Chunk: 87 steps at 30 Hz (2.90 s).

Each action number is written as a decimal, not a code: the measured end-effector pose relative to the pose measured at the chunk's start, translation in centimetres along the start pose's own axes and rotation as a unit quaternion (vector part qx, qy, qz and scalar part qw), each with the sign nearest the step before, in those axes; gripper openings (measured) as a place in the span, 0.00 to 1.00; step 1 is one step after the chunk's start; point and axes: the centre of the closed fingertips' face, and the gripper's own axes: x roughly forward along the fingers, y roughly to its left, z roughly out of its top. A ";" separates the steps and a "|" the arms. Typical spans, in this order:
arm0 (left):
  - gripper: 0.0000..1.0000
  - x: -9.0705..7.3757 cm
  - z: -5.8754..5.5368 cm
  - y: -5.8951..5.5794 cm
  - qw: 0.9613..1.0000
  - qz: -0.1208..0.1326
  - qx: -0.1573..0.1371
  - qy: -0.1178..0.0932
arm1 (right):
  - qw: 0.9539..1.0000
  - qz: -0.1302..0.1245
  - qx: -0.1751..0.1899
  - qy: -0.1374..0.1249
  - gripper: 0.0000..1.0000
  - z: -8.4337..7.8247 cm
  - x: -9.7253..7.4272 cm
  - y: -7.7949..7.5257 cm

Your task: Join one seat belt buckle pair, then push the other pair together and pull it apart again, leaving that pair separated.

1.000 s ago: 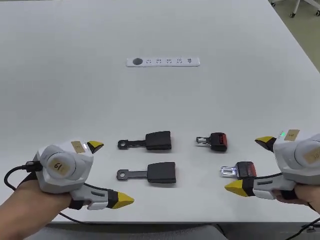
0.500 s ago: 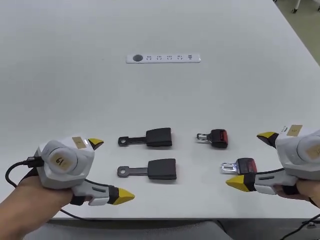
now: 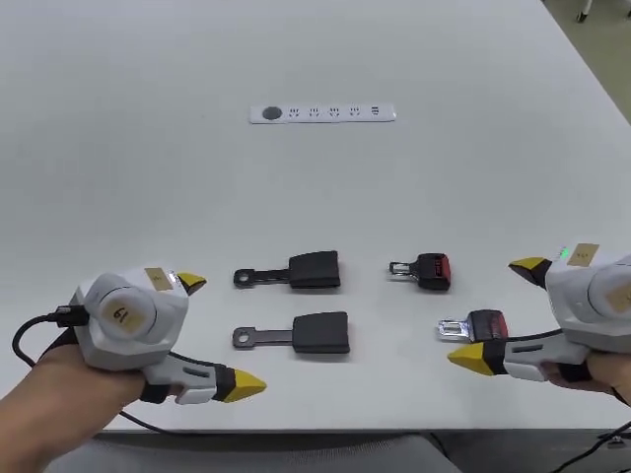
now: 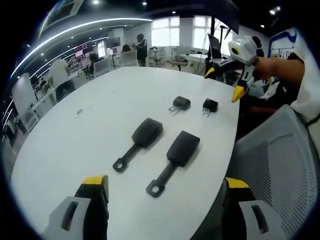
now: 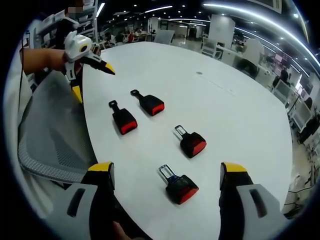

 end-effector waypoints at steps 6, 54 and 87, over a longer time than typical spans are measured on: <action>0.94 0.0 -0.1 -0.2 1.000 -0.003 0.005 0.001 | 1.000 0.002 -0.004 0.001 0.86 -0.1 0.0 0.0; 0.48 10.8 1.1 -3.3 0.964 -0.138 0.201 0.104 | 0.954 0.146 -0.210 0.159 0.41 -8.4 4.8 -2.6; 0.34 11.4 0.6 -4.2 0.953 -0.168 0.221 0.123 | 0.945 0.179 -0.221 0.160 0.33 -7.7 6.1 -0.2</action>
